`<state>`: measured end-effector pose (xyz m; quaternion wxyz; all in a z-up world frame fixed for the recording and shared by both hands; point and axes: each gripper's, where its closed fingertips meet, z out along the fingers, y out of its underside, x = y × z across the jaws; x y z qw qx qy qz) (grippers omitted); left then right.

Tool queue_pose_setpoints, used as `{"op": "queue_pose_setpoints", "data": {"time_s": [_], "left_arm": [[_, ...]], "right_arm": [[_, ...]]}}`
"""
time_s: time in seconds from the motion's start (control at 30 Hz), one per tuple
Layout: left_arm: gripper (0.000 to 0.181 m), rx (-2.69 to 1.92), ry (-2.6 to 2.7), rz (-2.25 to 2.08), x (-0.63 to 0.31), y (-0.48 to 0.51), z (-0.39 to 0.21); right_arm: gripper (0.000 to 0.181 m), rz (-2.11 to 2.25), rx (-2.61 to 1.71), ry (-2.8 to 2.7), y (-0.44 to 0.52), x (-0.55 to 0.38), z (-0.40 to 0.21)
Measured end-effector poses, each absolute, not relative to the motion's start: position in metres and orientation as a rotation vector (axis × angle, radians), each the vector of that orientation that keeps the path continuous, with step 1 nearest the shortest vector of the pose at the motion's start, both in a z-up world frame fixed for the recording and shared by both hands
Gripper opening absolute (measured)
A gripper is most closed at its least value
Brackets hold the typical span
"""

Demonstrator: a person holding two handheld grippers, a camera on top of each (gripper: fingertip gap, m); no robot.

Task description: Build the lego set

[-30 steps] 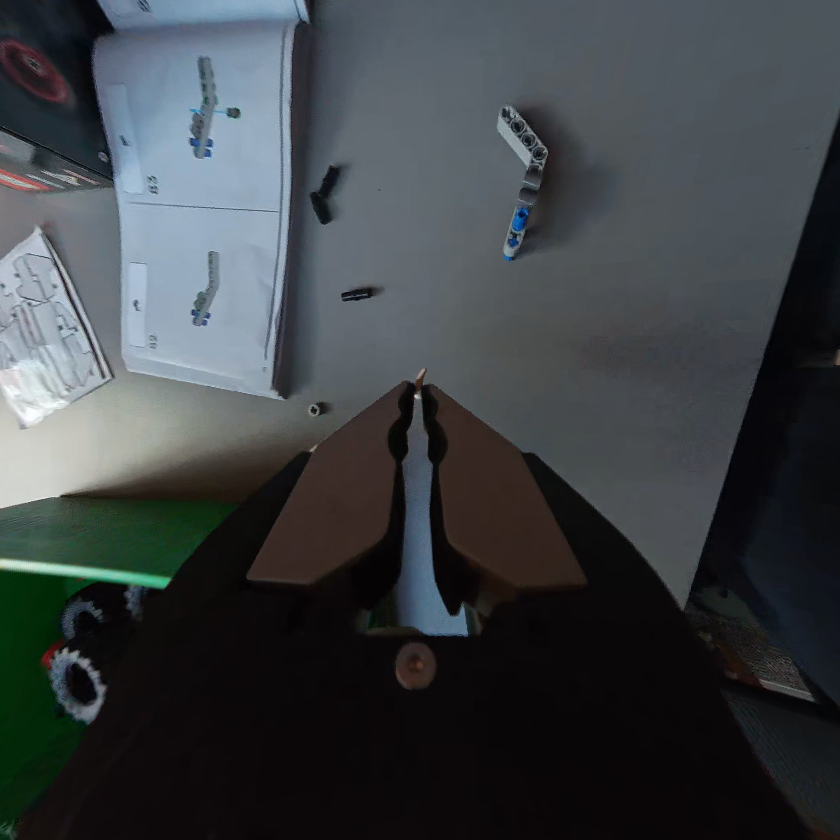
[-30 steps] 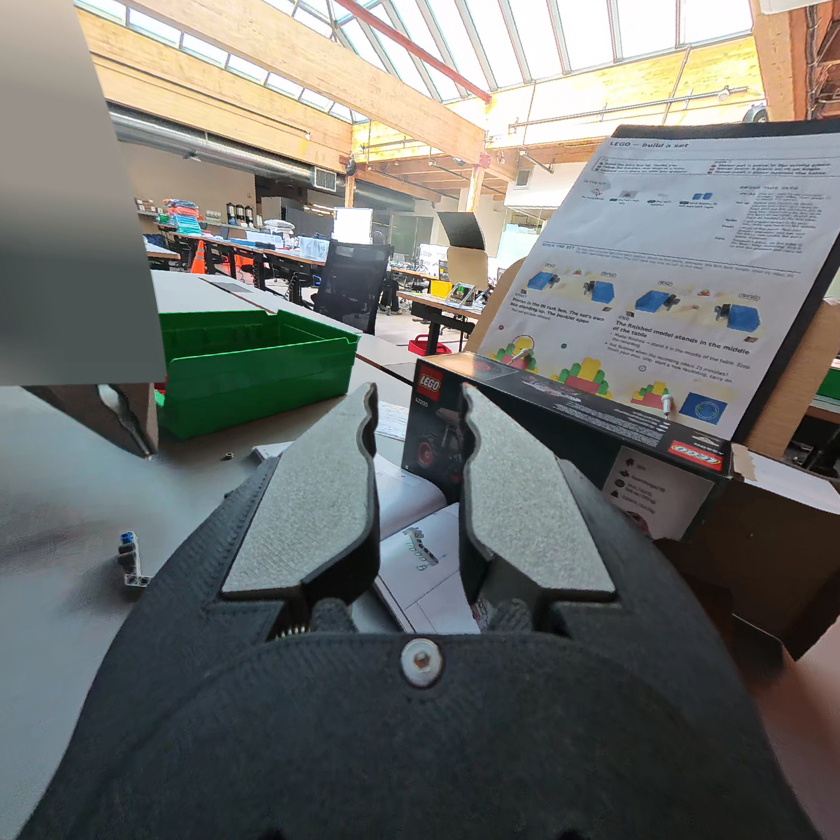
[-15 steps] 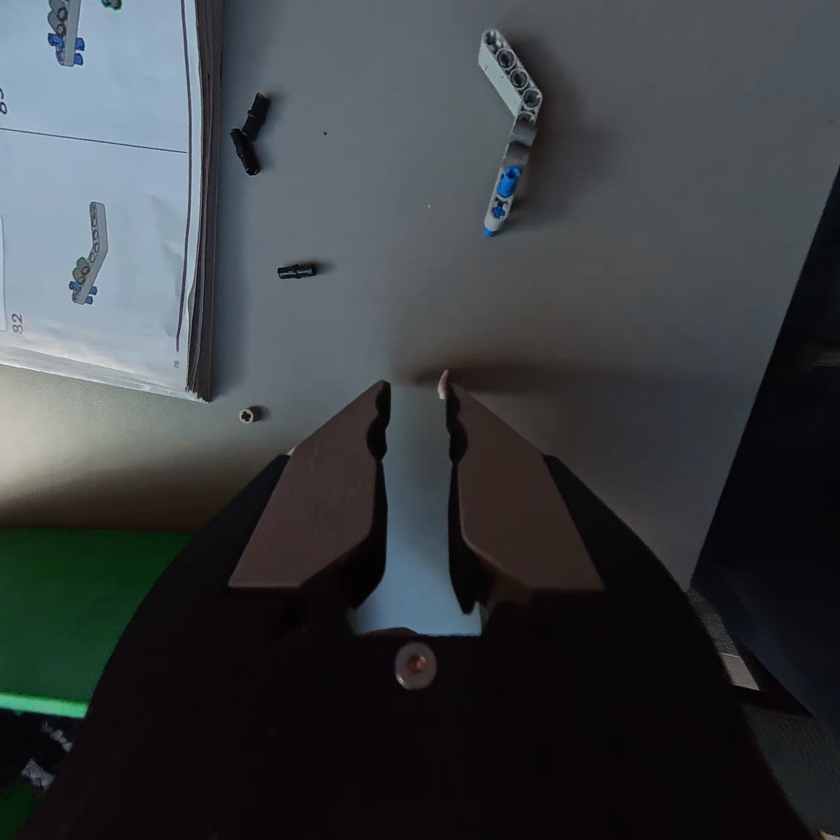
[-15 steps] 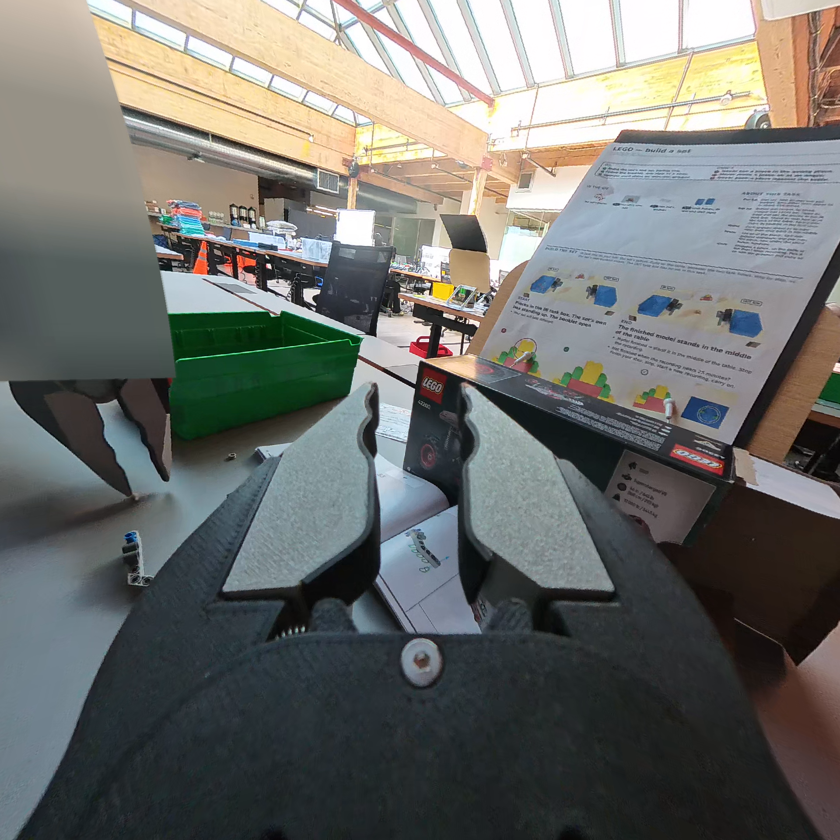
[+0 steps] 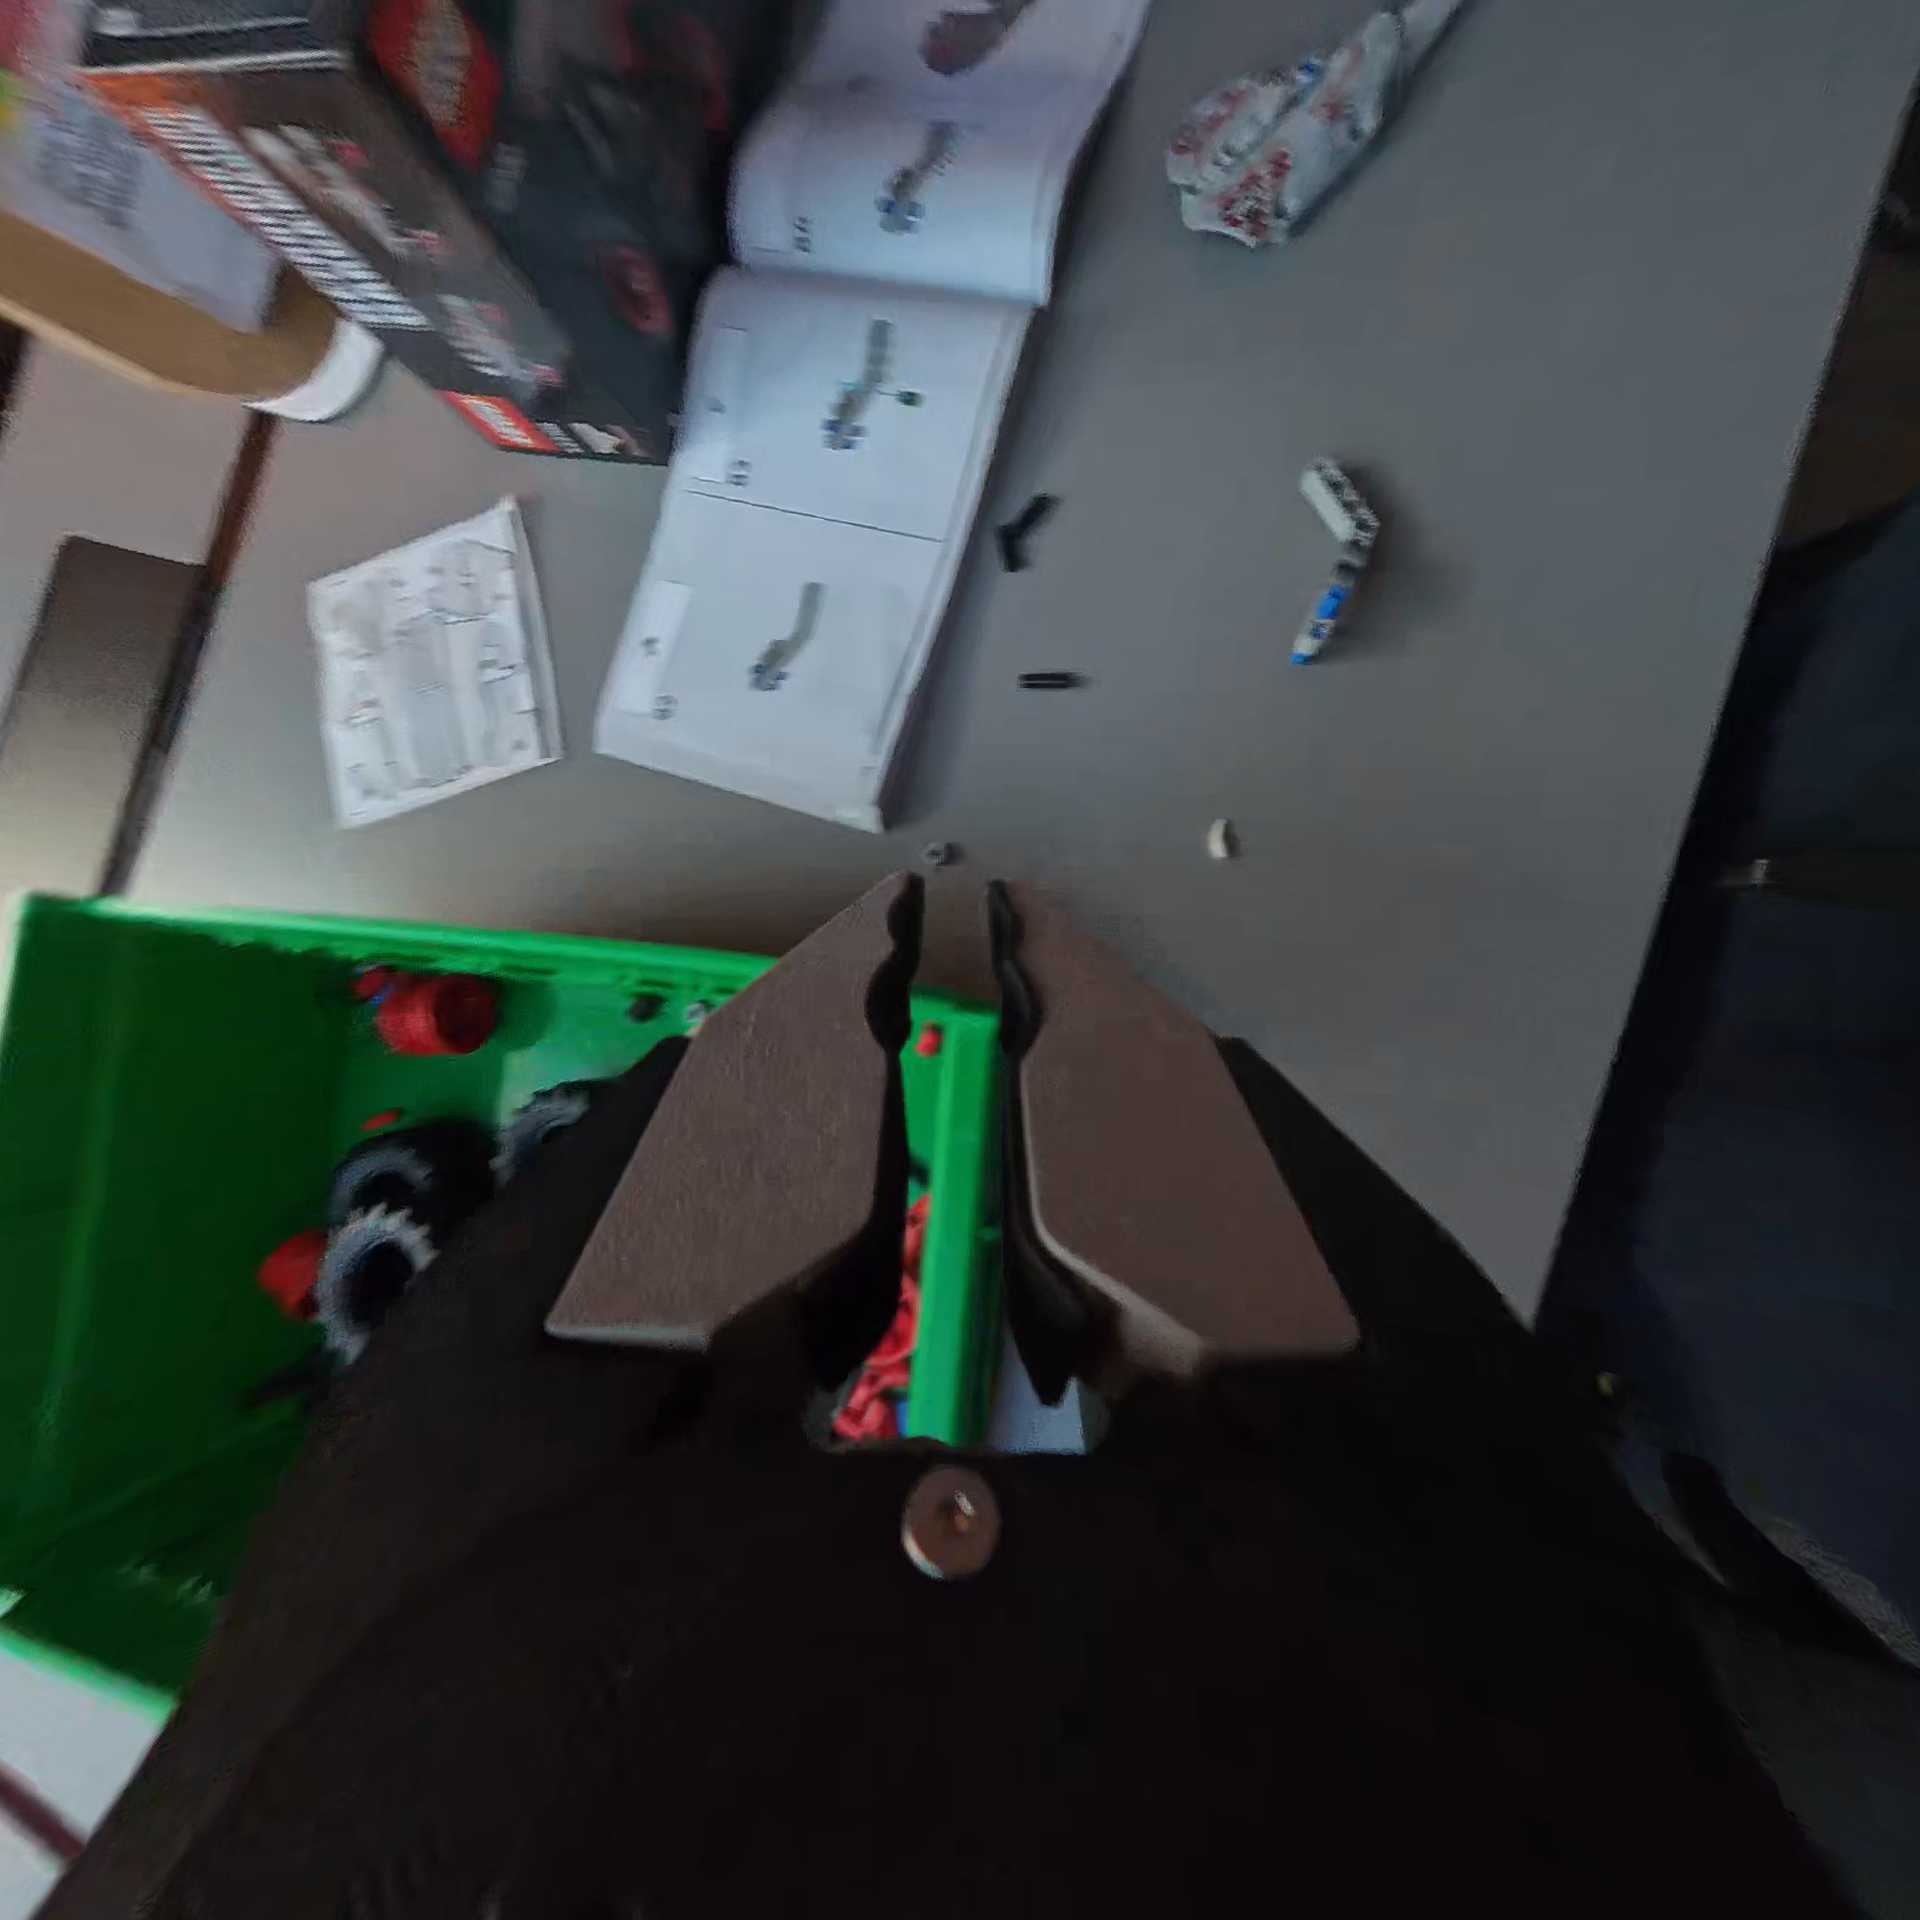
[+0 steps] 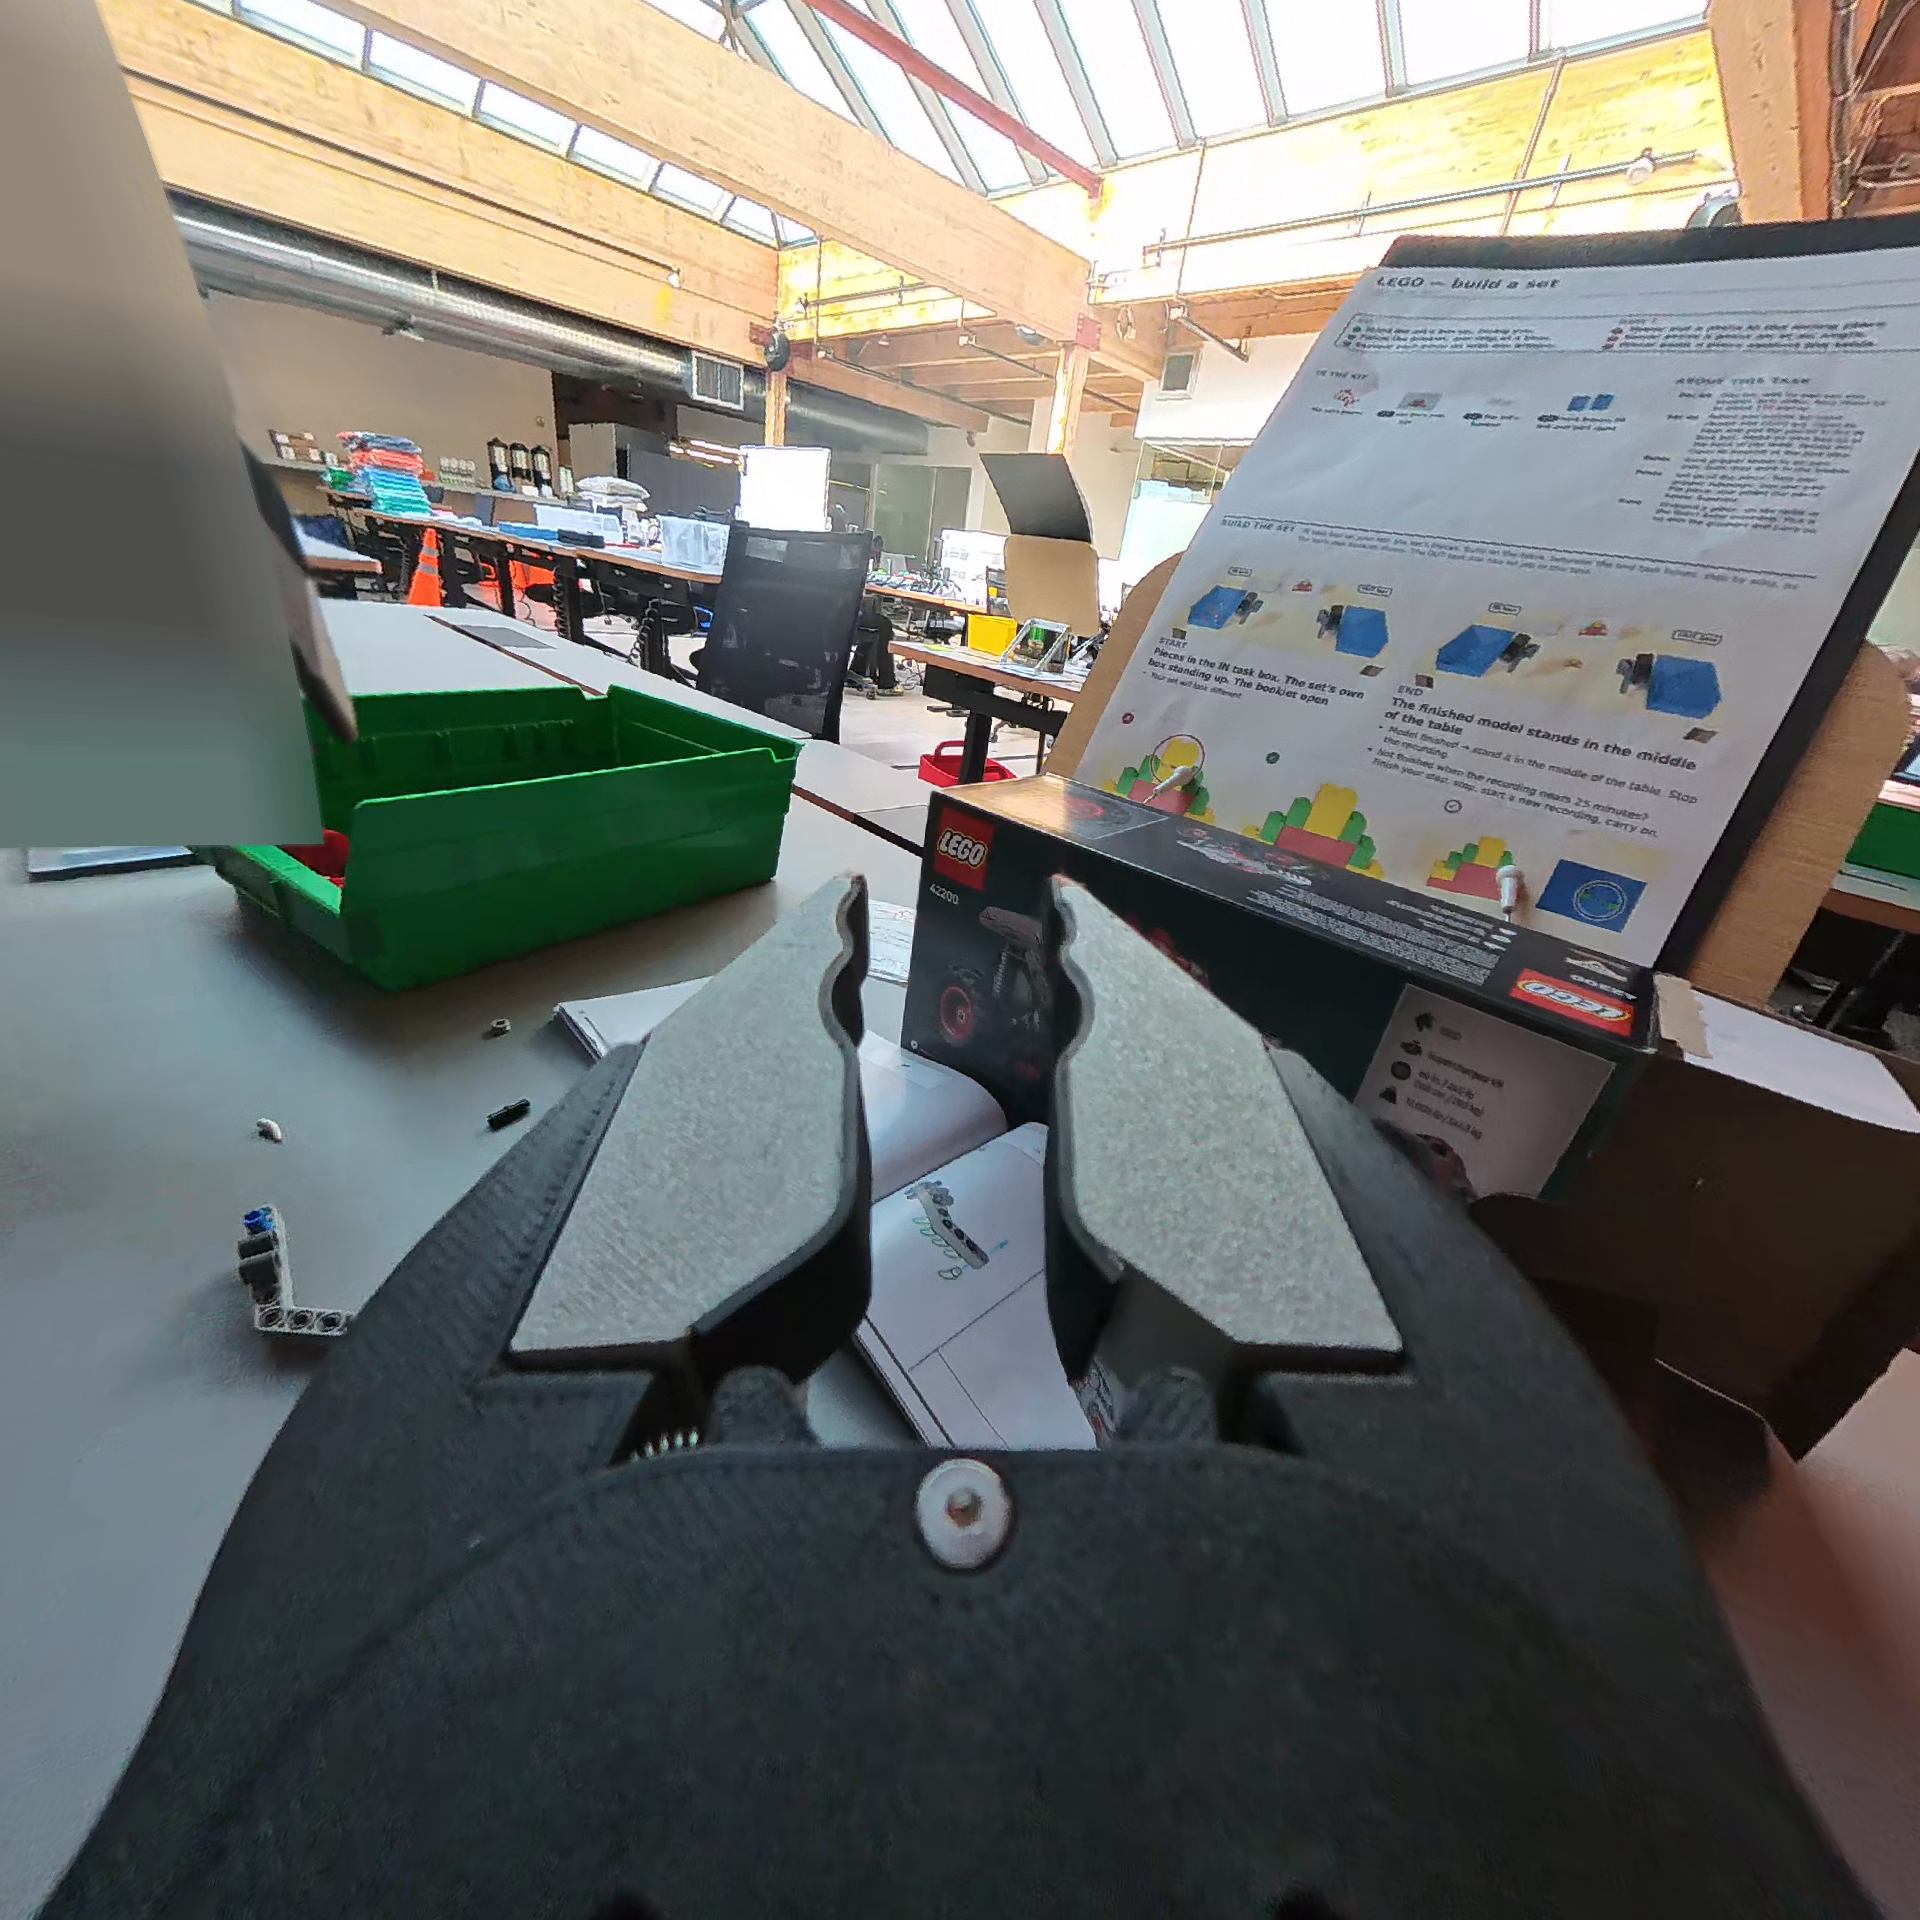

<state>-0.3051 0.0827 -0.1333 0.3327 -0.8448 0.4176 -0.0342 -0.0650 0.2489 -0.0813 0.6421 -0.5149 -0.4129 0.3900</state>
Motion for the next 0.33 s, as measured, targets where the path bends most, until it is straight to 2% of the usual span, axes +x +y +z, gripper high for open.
{"op": "queue_pose_setpoints", "data": {"time_s": [0.03, 0.13, 0.33], "left_arm": [[0.006, -2.212, 1.062, -0.061, -0.325, 0.091, -0.124], [0.015, -2.415, 1.043, -0.1, -0.379, 0.106, -0.144], [0.01, -2.574, 1.125, -0.249, -0.407, 0.137, -0.212]], "right_arm": [[0.03, 0.887, -1.181, -0.942, 0.25, -0.066, -0.083], [0.029, 0.883, -1.21, -0.943, 0.255, -0.068, -0.089], [0.029, 0.848, -1.269, -0.928, 0.266, -0.07, -0.101]]}}
